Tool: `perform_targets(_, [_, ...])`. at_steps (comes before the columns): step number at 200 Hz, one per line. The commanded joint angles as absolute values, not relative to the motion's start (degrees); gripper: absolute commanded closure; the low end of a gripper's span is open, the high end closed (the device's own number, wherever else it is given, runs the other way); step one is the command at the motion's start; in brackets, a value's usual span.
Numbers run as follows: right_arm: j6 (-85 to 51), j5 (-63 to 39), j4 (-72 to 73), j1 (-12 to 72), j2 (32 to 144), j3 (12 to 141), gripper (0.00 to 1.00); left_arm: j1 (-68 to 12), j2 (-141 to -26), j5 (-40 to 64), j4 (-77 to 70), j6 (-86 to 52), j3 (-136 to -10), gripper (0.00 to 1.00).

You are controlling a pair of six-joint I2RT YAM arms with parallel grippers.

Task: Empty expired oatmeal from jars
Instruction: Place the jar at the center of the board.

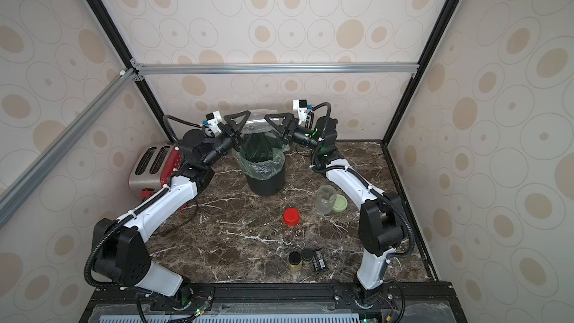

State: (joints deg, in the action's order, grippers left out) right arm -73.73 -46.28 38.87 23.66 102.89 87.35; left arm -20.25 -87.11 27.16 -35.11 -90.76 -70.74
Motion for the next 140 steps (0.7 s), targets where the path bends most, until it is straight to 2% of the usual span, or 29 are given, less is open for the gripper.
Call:
perform_targets(1, [-75.1,-46.2,43.8,24.7,103.6,90.2,0.15,-20.2,-86.1,29.3,-37.1,-92.4,-71.3,0.65])
perform_targets(63, [-75.7,-45.8,44.7,25.6,106.0,93.3,0.17,-20.3,-85.5,29.8,-37.2,-92.5,-71.1,0.64])
perform_targets(76, [-75.6,-45.8,44.8,25.5,106.1,93.6,0.29,-20.4,-85.3,29.8,-37.1,-92.4,-71.1,0.62])
perform_targets(89, [-75.9,-45.9,45.0,25.5,106.0,93.7,0.36,-20.3,-85.2,29.8,-36.9,-92.3,-71.0,0.58])
perform_targets(97, [-75.8,-46.1,44.8,25.5,105.9,93.9,0.47,-20.3,-85.0,29.8,-36.7,-92.0,-71.0,0.53])
perform_targets(102, [-75.8,-46.3,44.3,25.5,105.7,93.9,0.51,-20.3,-84.8,29.8,-36.6,-91.8,-71.0,0.49])
perform_targets(123, [-74.3,-46.9,41.3,25.4,104.6,93.6,0.54,-20.4,-83.3,30.0,-33.7,-88.2,-70.9,0.23])
perform_targets(140, [-71.4,-47.4,36.9,24.9,102.4,92.3,0.56,-20.3,-80.1,29.6,-28.0,-82.6,-69.7,0.06])
